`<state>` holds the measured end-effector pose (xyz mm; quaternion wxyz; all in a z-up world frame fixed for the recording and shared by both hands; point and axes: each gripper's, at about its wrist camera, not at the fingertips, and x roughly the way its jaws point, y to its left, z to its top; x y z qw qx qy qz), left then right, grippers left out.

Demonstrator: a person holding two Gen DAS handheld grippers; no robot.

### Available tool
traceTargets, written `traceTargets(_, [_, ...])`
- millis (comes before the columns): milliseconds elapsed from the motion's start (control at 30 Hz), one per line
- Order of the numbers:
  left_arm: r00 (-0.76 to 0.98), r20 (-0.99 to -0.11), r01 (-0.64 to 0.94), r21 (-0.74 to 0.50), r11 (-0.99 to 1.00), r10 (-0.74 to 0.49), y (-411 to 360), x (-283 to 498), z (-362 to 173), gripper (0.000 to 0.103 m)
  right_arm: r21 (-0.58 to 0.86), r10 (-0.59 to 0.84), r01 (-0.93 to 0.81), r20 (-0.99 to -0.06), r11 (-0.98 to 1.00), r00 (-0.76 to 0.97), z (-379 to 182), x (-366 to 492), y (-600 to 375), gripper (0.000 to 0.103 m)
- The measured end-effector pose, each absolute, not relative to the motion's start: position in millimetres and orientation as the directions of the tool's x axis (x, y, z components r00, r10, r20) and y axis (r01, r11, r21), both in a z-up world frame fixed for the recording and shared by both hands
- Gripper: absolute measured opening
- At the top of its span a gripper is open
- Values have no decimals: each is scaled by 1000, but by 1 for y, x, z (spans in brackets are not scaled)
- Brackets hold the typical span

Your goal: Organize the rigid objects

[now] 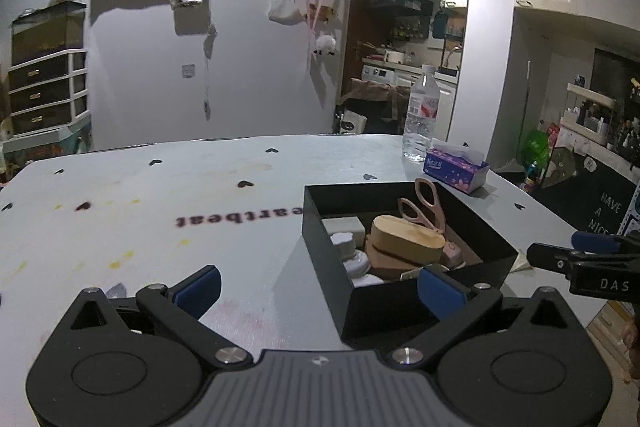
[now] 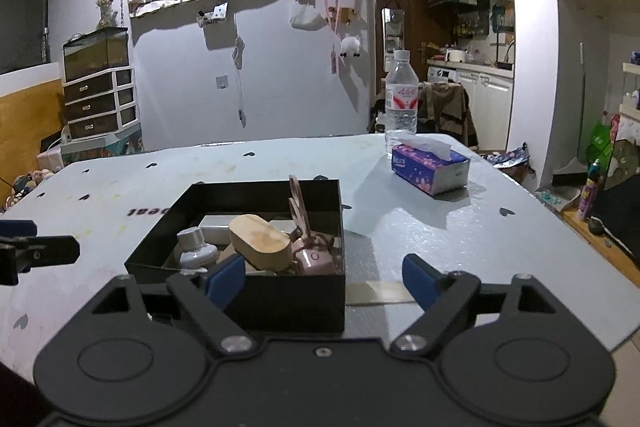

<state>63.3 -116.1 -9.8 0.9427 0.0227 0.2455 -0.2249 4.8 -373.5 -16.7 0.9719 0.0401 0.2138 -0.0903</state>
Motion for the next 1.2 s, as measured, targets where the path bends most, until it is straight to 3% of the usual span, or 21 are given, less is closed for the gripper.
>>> traceTargets(100, [796, -463, 413, -56, 909, -390, -114, 51, -11, 103, 36, -166, 196, -393, 980, 904, -15, -8, -371, 97])
traceTargets(267, [822, -443, 384, -37, 923, -359, -112, 33, -10, 103, 12, -164, 182, -379, 983, 911, -13, -23, -366, 101])
traceTargets(733, [855, -410, 344, -11, 939, -318, -113, 6, -14, 103, -8, -166, 173, -317, 985, 934, -13, -50, -356, 103])
traceTargets(1200, [864, -399, 328, -14, 944, -306, -109, 0, -14, 103, -9, -150, 155, -315, 988, 937, -13, -52, -350, 103])
